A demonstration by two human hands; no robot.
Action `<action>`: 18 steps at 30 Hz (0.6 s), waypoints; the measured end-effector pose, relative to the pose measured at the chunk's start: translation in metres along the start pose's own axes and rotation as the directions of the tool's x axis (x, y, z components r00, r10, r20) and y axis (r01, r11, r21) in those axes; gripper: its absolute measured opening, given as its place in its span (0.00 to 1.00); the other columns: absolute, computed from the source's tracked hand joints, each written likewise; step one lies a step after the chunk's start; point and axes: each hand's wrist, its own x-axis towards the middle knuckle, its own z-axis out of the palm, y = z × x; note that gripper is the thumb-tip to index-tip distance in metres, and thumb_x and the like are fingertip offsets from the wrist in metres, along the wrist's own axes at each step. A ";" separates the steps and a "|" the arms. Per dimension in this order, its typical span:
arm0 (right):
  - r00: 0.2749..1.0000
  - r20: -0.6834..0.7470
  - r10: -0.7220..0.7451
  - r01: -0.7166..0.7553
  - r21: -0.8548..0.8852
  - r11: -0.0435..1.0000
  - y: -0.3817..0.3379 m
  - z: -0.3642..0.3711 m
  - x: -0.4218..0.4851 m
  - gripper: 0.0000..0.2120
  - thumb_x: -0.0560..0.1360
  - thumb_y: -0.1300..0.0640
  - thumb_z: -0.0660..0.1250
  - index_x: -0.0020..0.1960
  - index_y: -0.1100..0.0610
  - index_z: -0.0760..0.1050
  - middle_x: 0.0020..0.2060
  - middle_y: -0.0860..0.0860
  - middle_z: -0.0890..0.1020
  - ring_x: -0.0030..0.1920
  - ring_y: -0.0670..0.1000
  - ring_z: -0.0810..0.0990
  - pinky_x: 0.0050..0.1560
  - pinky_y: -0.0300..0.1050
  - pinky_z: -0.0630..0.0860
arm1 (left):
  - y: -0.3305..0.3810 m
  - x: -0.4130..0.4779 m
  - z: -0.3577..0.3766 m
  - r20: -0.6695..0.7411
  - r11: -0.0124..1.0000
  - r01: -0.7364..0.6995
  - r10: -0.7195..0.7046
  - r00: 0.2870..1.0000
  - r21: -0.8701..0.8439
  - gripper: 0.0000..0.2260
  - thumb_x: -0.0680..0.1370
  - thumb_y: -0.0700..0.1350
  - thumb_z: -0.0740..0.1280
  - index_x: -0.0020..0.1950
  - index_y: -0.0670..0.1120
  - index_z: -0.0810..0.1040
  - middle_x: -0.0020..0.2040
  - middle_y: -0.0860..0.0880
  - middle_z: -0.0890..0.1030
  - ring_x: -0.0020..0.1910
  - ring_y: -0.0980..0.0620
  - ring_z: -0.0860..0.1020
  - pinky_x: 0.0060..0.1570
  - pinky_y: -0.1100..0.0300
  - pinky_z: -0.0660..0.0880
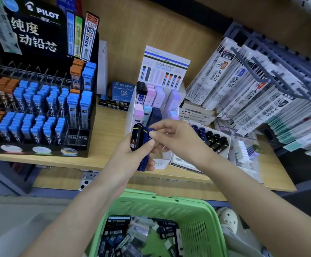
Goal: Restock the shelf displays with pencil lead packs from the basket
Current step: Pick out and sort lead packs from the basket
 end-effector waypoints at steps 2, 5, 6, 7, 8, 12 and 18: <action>0.999 -0.003 0.042 -0.041 0.100 0.994 -0.001 -0.006 -0.004 0.05 0.76 0.62 0.67 0.51 0.59 0.78 0.35 0.52 0.78 0.28 0.40 0.77 0.33 0.32 0.75 | -0.001 -0.001 0.001 0.017 1.000 0.024 -0.023 1.000 -0.013 0.08 0.79 0.44 0.64 0.56 0.46 0.76 0.36 0.51 0.83 0.32 0.53 0.79 0.34 0.61 0.79; 0.995 -0.072 0.069 -0.050 0.238 0.970 -0.001 -0.017 -0.009 0.04 0.77 0.64 0.64 0.48 0.58 0.76 0.34 0.52 0.78 0.29 0.43 0.79 0.36 0.34 0.79 | -0.002 -0.002 0.002 0.039 0.995 0.089 -0.088 0.995 -0.036 0.08 0.79 0.46 0.63 0.56 0.47 0.77 0.42 0.47 0.85 0.33 0.51 0.80 0.33 0.59 0.79; 0.993 -0.099 0.065 -0.036 0.264 0.964 -0.001 -0.021 -0.011 0.04 0.77 0.65 0.63 0.48 0.58 0.75 0.34 0.52 0.77 0.29 0.43 0.79 0.37 0.35 0.79 | -0.001 -0.002 0.002 0.043 0.993 0.111 -0.109 0.993 -0.036 0.07 0.79 0.47 0.63 0.55 0.47 0.77 0.42 0.46 0.85 0.31 0.52 0.80 0.31 0.60 0.78; 0.992 -0.116 0.052 -0.017 0.282 0.959 0.000 -0.024 -0.013 0.04 0.78 0.65 0.62 0.48 0.58 0.74 0.35 0.52 0.77 0.30 0.43 0.79 0.37 0.34 0.79 | -0.002 -0.002 0.003 0.043 0.991 0.127 -0.126 0.991 -0.033 0.07 0.79 0.47 0.63 0.53 0.47 0.77 0.42 0.46 0.85 0.29 0.52 0.78 0.29 0.61 0.76; 0.992 -0.120 0.032 0.004 0.292 0.956 0.001 -0.027 -0.015 0.05 0.78 0.66 0.62 0.48 0.58 0.73 0.35 0.52 0.77 0.30 0.43 0.79 0.37 0.34 0.79 | -0.002 -0.002 0.004 0.042 0.990 0.139 -0.138 0.990 -0.031 0.06 0.79 0.47 0.62 0.53 0.47 0.76 0.41 0.46 0.84 0.27 0.53 0.76 0.27 0.63 0.74; 0.993 -0.118 -0.029 0.058 0.250 0.966 0.008 -0.032 -0.026 0.09 0.77 0.70 0.60 0.47 0.57 0.74 0.38 0.54 0.80 0.34 0.44 0.81 0.40 0.35 0.79 | -0.005 0.000 0.007 0.031 0.991 0.127 -0.126 0.992 -0.045 0.06 0.79 0.45 0.64 0.52 0.44 0.75 0.39 0.46 0.81 0.25 0.55 0.69 0.22 0.66 0.66; 0.953 -0.190 -0.236 0.174 -0.293 0.940 0.018 -0.029 -0.038 0.09 0.77 0.58 0.65 0.55 0.49 0.76 0.50 0.44 0.78 0.50 0.40 0.77 0.57 0.35 0.72 | -0.012 0.002 0.008 0.091 0.989 -0.042 0.029 0.995 0.139 0.09 0.78 0.42 0.65 0.55 0.38 0.72 0.27 0.48 0.68 0.24 0.54 0.64 0.23 0.65 0.64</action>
